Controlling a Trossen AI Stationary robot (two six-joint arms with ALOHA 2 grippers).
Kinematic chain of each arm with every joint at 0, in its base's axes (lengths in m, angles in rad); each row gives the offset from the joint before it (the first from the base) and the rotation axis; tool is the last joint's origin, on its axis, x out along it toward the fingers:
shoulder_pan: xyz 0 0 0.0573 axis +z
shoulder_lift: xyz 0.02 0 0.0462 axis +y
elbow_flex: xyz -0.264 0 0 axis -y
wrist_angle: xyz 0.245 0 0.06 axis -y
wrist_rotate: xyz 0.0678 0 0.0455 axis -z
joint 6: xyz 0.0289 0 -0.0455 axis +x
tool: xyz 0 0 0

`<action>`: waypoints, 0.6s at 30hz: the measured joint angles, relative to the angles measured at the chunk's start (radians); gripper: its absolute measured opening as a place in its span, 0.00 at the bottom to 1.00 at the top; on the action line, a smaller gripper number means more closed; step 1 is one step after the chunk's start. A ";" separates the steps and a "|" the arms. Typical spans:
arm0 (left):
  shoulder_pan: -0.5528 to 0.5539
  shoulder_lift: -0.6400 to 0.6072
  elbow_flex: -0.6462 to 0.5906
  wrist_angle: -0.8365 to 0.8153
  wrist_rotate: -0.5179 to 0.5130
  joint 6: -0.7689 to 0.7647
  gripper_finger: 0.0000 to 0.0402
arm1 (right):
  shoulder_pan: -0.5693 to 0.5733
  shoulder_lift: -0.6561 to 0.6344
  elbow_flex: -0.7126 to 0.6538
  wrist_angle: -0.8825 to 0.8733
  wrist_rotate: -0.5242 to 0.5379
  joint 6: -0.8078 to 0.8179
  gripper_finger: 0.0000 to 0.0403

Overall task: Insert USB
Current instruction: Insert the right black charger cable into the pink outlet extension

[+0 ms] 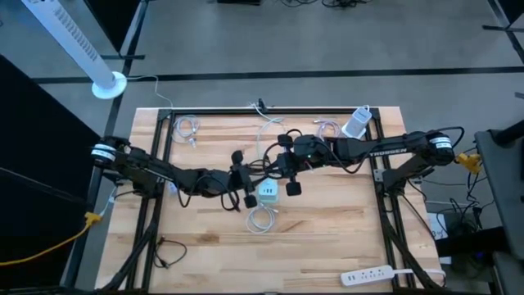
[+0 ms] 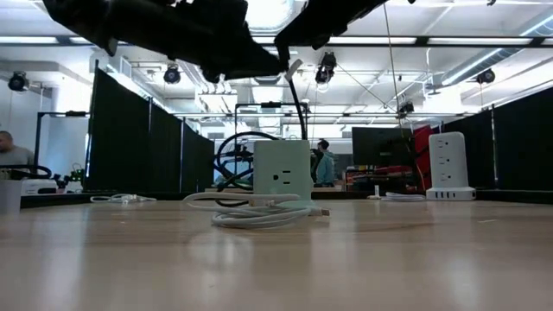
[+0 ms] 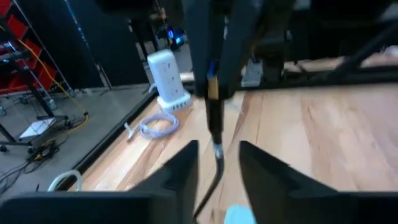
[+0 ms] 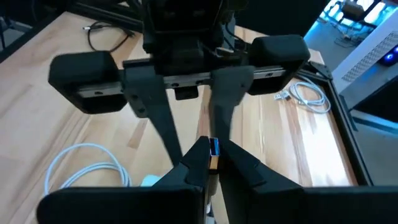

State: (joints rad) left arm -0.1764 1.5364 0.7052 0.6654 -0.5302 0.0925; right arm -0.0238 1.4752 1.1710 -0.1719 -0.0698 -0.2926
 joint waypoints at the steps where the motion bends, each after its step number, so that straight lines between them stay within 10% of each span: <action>1: 0.001 0.000 0.000 0.016 0.000 0.000 0.36 | 0.000 -0.001 0.000 0.007 -0.012 -0.002 0.03; 10: 0.016 0.007 0.000 0.079 0.102 -0.013 0.59 | 0.000 -0.001 0.000 0.054 -0.044 -0.007 0.03; 18: 0.018 0.041 -0.001 0.142 0.097 -0.016 0.30 | 0.002 -0.001 0.000 0.056 -0.044 -0.005 0.03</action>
State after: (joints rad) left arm -0.1589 1.5778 0.7044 0.8073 -0.4335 0.0763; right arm -0.0216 1.4738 1.1706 -0.1158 -0.1135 -0.2980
